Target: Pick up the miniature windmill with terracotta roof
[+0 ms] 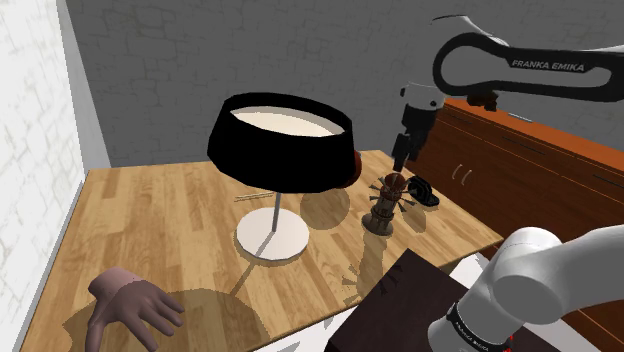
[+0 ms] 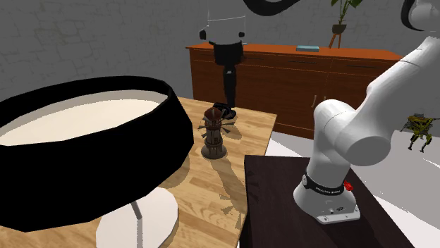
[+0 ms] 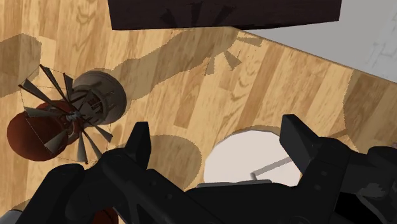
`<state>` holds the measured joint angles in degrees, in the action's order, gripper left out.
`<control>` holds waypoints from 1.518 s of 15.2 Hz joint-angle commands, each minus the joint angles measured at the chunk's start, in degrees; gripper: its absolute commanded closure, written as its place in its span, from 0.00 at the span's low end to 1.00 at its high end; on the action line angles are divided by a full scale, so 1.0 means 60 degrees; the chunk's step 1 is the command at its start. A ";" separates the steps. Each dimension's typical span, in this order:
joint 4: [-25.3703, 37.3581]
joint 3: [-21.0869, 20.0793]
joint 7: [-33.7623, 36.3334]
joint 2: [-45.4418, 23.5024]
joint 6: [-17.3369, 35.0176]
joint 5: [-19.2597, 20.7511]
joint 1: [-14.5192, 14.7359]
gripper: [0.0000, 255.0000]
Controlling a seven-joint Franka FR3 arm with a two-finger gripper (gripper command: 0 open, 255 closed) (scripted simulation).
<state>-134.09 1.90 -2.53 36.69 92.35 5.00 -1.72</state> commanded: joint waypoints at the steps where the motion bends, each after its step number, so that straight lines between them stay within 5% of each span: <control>1: -0.0046 0.0299 -0.0307 -0.0425 0.0487 0.0163 -0.0117 0.00; 12: 0.0491 0.1729 -0.1872 -0.3471 0.2989 0.0449 -0.0601 0.00; 23: 0.2431 0.2605 -0.3663 -0.7186 0.4604 -0.0449 -0.1127 0.00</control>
<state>-121.01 17.28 -23.47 -4.12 119.26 3.10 -8.10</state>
